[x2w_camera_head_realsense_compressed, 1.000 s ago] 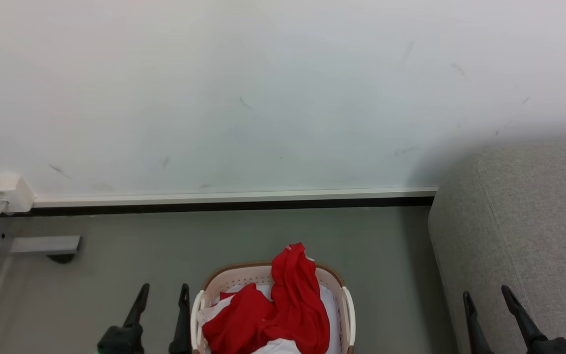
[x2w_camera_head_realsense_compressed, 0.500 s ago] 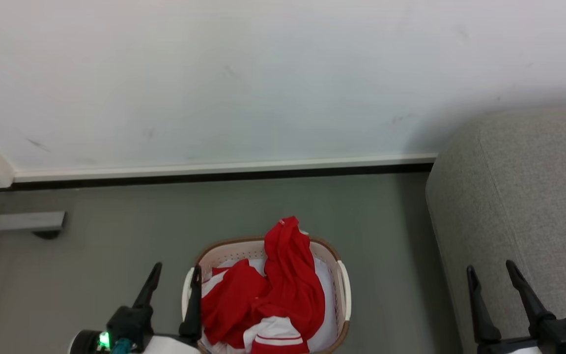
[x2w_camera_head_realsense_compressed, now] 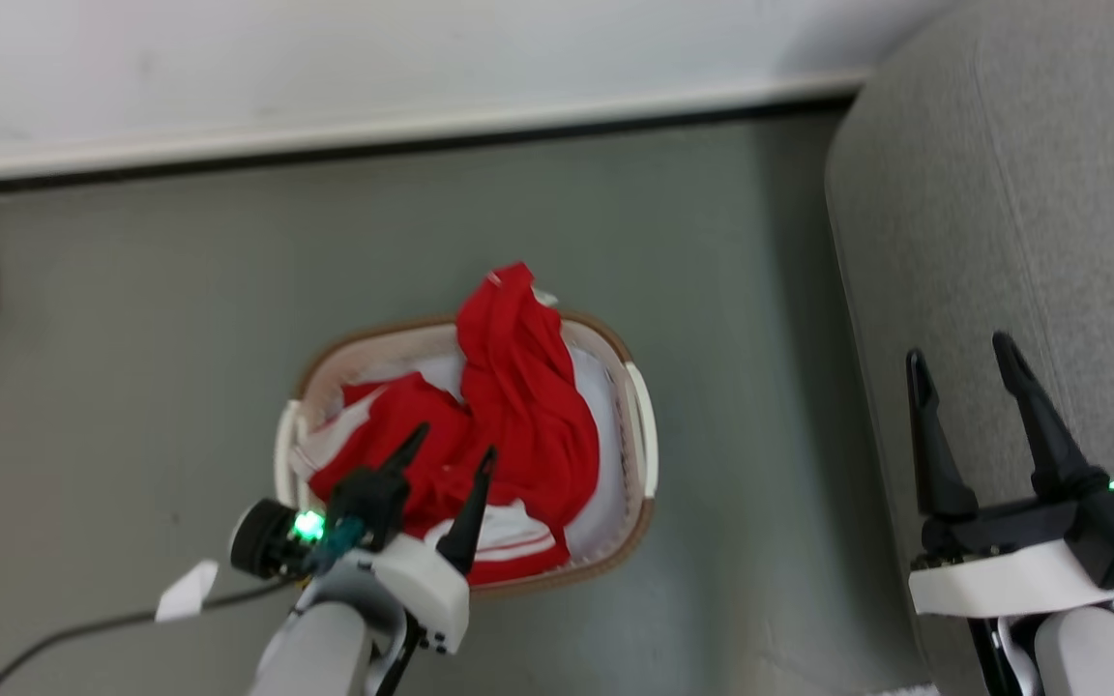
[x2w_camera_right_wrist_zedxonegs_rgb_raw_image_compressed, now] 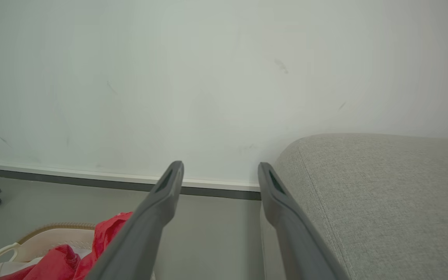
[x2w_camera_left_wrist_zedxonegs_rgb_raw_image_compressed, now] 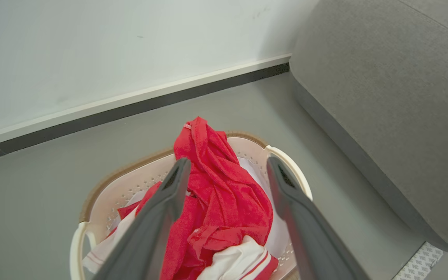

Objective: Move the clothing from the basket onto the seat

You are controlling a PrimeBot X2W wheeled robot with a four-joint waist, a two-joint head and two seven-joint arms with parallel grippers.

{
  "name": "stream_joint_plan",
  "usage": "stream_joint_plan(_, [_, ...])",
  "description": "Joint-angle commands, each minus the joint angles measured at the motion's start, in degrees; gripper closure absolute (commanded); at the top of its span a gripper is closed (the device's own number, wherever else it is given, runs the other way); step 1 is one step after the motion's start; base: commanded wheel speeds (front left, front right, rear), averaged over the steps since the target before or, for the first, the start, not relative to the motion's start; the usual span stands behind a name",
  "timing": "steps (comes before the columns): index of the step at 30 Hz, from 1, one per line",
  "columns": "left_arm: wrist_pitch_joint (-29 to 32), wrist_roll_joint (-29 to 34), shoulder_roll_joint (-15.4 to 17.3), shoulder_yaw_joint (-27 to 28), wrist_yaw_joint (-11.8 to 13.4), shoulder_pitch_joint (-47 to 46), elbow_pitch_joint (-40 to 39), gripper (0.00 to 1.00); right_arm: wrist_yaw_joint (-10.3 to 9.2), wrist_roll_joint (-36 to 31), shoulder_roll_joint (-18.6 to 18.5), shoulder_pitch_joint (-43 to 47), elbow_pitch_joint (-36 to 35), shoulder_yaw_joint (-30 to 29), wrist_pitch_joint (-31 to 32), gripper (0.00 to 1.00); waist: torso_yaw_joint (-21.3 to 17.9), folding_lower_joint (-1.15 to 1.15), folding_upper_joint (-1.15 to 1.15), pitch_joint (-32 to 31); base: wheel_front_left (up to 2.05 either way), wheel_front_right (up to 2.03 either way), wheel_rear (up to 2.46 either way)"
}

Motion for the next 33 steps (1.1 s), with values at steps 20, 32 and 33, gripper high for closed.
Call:
stream_joint_plan(20, [9.3,-0.92,5.38,-0.56,0.03,-19.88,27.6,0.0,-0.12,3.96,-0.15,-7.77,-3.5,2.53,-0.2,0.0,-8.89,-0.01,0.0,18.27,0.0,0.0,0.0])
stream_joint_plan(32, [9.8,-1.54,4.95,-5.62,-1.96,-24.48,33.12,0.0,-0.12,5.11,-0.15,-9.88,-3.99,3.19,-0.2,0.0,-9.5,-0.01,0.0,23.03,0.0,0.0,0.0])
stream_joint_plan(33, [9.85,-1.36,5.0,-6.07,-1.98,-24.9,33.54,0.0,-0.12,5.19,-0.15,-10.19,-4.06,3.22,-0.2,0.0,-9.57,-0.01,0.0,23.38,0.0,0.0,0.0])
